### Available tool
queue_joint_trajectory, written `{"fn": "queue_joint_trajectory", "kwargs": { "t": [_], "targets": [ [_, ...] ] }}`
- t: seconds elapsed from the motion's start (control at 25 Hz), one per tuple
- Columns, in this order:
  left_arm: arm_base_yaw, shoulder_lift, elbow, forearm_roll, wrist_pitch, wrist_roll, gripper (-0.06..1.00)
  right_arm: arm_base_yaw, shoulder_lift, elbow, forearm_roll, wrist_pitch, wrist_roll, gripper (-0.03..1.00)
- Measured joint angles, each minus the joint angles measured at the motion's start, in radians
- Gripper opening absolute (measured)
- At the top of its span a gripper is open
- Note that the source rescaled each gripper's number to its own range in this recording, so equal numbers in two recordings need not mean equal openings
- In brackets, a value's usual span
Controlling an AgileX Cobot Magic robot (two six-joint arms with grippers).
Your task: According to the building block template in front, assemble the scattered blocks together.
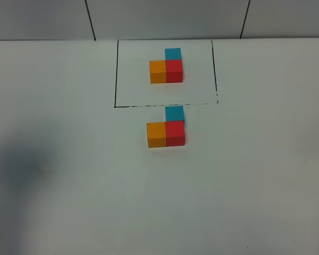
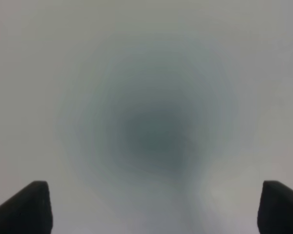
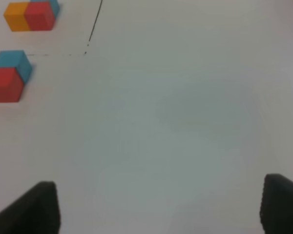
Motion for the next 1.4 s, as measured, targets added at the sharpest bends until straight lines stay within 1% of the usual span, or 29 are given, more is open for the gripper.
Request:
{"fn": "queue_joint_trajectory", "kwargs": {
  "t": [0.16,0.28,0.48,0.6,0.76,0.88,1.0,1.2,1.28,1.4],
  "targets": [
    [0.000,-0.220,0.164,-0.017,-0.074,-0.047,0.92,0.000,0.000,0.000,0.000,0.000,0.000,0.68],
    [0.000,-0.385,0.287,-0.036,-0.079,-0.067,0.92,0.000,0.000,0.000,0.000,0.000,0.000,0.68],
    [0.000,-0.601,0.503,-0.104,-0.077,-0.087,0.92,0.000,0.000,0.000,0.000,0.000,0.000,0.68],
    [0.000,-0.728,0.584,-0.110,-0.076,-0.088,0.91,0.000,0.000,0.000,0.000,0.000,0.000,0.68],
    [-0.003,-0.865,0.639,-0.108,-0.076,-0.092,0.89,0.000,0.000,0.000,0.000,0.000,0.000,0.68],
    [-0.014,-0.918,0.659,-0.080,-0.053,-0.096,0.86,0.000,0.000,0.000,0.000,0.000,0.000,0.68],
    [-0.014,-0.958,0.662,-0.039,-0.027,-0.131,0.78,0.000,0.000,0.000,0.000,0.000,0.000,0.68],
    [-0.016,-1.019,0.695,-0.005,-0.011,-0.167,0.59,0.000,0.000,0.000,0.000,0.000,0.000,0.68],
    [-0.020,-1.048,0.695,-0.005,-0.011,-0.172,0.54,0.000,0.000,0.000,0.000,0.000,0.000,0.68],
    [-0.020,-1.069,0.697,-0.004,-0.013,-0.181,0.52,0.000,0.000,0.000,0.000,0.000,0.000,0.68]
  ]
}}
